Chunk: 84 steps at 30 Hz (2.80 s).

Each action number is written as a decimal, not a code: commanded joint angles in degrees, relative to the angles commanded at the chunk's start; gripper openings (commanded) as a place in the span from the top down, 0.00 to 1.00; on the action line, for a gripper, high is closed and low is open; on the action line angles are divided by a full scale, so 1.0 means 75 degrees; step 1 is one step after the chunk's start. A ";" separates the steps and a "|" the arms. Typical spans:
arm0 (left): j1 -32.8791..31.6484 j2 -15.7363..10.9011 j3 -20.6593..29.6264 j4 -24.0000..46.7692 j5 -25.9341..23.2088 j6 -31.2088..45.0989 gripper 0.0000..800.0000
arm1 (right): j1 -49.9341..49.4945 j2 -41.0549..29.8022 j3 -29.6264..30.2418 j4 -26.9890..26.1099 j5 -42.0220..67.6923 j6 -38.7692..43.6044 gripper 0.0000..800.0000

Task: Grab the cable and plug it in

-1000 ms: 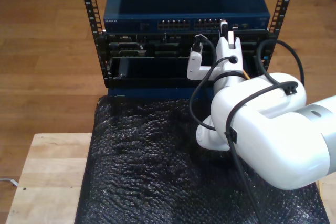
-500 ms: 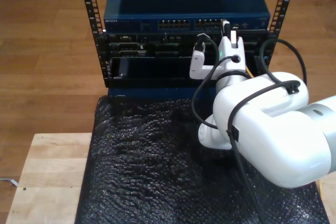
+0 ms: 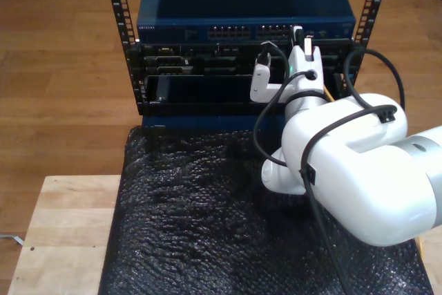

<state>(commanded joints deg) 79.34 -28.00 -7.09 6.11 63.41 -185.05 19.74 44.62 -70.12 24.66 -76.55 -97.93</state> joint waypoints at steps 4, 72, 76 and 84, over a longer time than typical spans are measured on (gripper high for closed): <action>0.0000 0.0000 0.0000 0.0000 0.0000 0.0000 0.00 | -0.0023 0.0035 -0.0070 -0.0012 0.0035 0.0000 1.00; 0.0000 0.0000 0.0000 0.0000 0.0000 0.0000 0.00 | -0.0668 -0.5544 0.4138 -0.0879 0.5415 -0.0188 0.16; 0.0000 0.0000 0.0000 0.0000 0.0000 0.0000 0.00 | -0.1278 -0.5966 0.4138 -0.1114 0.6834 -0.0586 0.09; 0.0000 0.0000 0.0000 0.0000 0.0000 0.0000 0.00 | -0.2297 -0.6716 0.4161 -0.1114 0.8897 -0.1758 0.08</action>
<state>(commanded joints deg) 79.34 -28.00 -7.09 6.11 63.41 -185.05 2.51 -5.76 -38.91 16.31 -9.82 -111.12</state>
